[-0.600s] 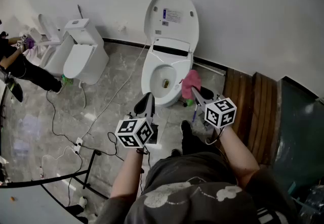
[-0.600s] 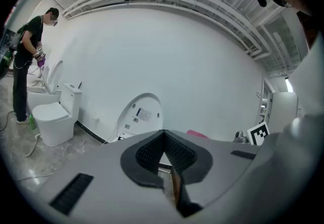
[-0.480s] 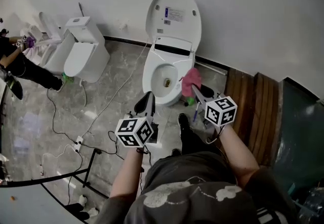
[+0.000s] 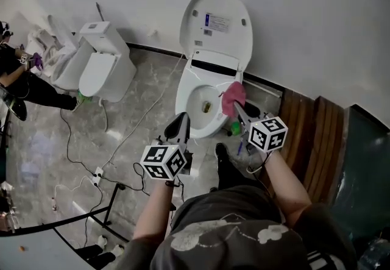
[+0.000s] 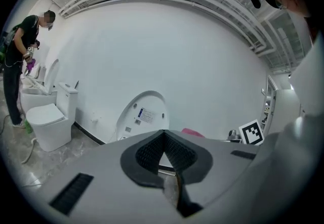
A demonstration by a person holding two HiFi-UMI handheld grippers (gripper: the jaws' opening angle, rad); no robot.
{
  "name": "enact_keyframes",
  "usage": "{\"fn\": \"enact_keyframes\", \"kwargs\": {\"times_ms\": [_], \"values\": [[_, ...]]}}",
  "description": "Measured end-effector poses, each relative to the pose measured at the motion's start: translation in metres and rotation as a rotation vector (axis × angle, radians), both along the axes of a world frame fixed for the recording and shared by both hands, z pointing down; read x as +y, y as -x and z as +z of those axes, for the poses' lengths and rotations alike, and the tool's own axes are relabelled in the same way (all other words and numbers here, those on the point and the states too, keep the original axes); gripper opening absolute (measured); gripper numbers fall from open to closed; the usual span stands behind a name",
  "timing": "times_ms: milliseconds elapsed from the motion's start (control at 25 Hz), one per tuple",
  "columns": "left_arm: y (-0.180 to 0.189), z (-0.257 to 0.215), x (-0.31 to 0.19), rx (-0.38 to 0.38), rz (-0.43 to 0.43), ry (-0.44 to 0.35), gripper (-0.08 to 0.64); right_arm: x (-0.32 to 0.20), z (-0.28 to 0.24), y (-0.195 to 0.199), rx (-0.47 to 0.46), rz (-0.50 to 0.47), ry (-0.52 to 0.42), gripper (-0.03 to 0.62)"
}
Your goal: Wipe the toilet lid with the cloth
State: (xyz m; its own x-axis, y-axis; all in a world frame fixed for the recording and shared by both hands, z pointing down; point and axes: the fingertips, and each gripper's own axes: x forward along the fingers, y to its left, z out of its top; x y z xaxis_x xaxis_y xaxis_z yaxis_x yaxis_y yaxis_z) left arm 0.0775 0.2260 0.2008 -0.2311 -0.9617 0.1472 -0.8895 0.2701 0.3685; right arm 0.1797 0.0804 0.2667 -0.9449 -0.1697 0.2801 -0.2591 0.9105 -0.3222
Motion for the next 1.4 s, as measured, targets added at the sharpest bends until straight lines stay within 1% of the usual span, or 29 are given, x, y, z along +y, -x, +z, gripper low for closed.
{"fn": "enact_keyframes", "kwargs": {"times_ms": [400,560,800,960,1120,1280,1400], "values": [[0.062,-0.001,-0.087,0.008,-0.027,0.034,0.008,-0.088,0.003,0.06,-0.006,-0.006,0.041,0.049],[0.079,-0.001,-0.125,-0.014,-0.021,0.047,0.008,-0.127,0.008,0.076,-0.009,0.014,0.062,0.049],[0.104,0.007,-0.171,0.005,-0.022,0.069,0.008,-0.172,0.017,0.094,-0.005,0.032,0.09,0.049],[0.113,0.012,-0.191,0.01,-0.001,0.086,0.008,-0.188,0.021,0.1,0.004,0.048,0.104,0.049],[0.127,0.016,-0.211,0.017,0.027,0.085,0.008,-0.201,0.027,0.107,0.017,0.074,0.11,0.049],[0.148,0.02,-0.232,0.019,0.076,0.085,0.008,-0.214,0.025,0.122,0.008,0.122,0.103,0.049],[0.165,0.02,-0.248,0.018,0.13,0.077,0.008,-0.224,0.018,0.136,-0.007,0.182,0.08,0.049]]}}
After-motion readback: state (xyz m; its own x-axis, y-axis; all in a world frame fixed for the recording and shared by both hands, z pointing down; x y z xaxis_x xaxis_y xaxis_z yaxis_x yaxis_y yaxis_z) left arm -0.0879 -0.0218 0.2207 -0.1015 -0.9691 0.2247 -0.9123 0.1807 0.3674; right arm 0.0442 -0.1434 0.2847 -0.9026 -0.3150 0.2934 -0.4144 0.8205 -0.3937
